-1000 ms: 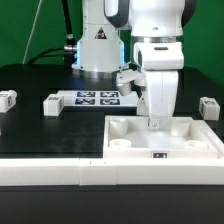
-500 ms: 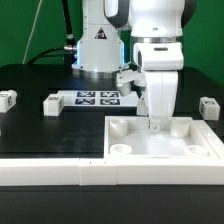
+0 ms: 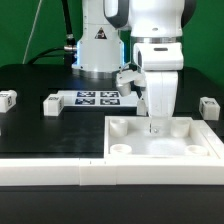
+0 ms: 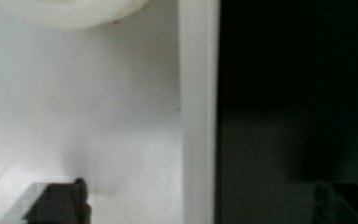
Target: Assemble one leg
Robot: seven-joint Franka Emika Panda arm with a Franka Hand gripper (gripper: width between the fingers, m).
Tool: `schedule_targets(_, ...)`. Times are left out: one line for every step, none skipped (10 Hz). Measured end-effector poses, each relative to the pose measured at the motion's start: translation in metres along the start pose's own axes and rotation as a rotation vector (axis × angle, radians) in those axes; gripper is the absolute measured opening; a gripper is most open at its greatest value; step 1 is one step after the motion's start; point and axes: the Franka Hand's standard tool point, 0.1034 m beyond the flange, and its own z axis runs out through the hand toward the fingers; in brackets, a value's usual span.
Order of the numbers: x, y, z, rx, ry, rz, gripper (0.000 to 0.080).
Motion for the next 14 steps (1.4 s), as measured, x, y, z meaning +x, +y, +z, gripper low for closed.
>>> schedule_targets(0.0, 0.0, 0.0, 0.0, 0.0, 0.0, 0.0643)
schedule_targets(0.001, 0.0, -0.002, -0.002, 0.0, 0.008, 0.0649)
schedule_targets(0.003, -0.002, -0.012, -0.013, 0.0, 0.025, 0.0649)
schedule_targets(0.006, -0.006, -0.023, -0.023, -0.002, 0.033, 0.0649)
schedule_targets(0.01, -0.011, -0.035, -0.034, -0.004, 0.048, 0.0649)
schedule_targets(0.013, -0.014, -0.047, -0.047, -0.005, 0.062, 0.0649)
schedule_targets(0.018, -0.017, -0.057, -0.059, -0.002, 0.105, 0.0649)
schedule_targets(0.023, -0.019, -0.058, -0.061, 0.002, 0.174, 0.0649)
schedule_targets(0.02, -0.02, -0.056, -0.058, -0.001, 0.156, 0.0649)
schedule_targets(0.02, -0.02, -0.056, -0.056, 0.001, 0.181, 0.0649)
schedule_targets(0.021, -0.02, -0.056, -0.054, 0.008, 0.306, 0.0649)
schedule_targets(0.022, -0.023, -0.055, -0.05, 0.013, 0.417, 0.0649)
schedule_targets(0.028, -0.032, -0.052, -0.06, 0.042, 0.568, 0.0649)
schedule_targets(0.038, -0.046, -0.047, -0.036, 0.048, 0.752, 0.0649)
